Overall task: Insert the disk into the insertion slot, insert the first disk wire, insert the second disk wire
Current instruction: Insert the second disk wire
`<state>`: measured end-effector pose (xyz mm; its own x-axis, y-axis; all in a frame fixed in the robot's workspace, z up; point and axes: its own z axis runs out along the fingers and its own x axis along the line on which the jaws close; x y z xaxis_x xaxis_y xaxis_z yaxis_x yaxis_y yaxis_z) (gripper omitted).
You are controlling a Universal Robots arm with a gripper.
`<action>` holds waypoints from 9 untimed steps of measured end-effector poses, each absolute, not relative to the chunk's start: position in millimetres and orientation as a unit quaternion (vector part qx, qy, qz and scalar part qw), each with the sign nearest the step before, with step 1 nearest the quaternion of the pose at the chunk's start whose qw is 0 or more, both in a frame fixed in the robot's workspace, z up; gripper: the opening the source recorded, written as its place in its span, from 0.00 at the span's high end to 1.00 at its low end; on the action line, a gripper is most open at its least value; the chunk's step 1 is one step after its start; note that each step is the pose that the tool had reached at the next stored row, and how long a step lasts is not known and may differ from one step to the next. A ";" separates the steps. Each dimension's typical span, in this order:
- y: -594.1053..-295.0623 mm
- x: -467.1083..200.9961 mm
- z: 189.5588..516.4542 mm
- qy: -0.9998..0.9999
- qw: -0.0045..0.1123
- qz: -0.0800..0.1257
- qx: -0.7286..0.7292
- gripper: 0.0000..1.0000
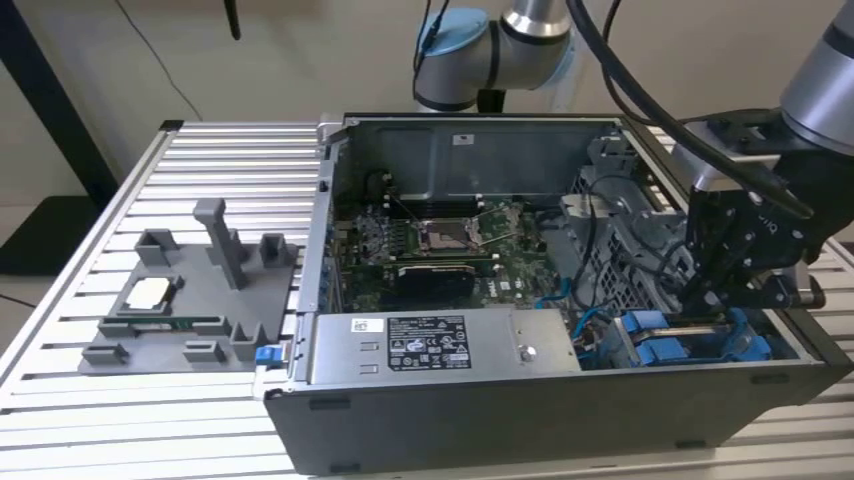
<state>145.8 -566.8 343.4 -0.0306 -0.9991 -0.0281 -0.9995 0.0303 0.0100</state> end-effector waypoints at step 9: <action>-566.1 145.8 337.3 0.718 0.006 0.013 -0.696 0.84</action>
<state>145.8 -566.1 337.3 -0.0305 -0.9992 -0.0275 -0.9995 0.0303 0.0100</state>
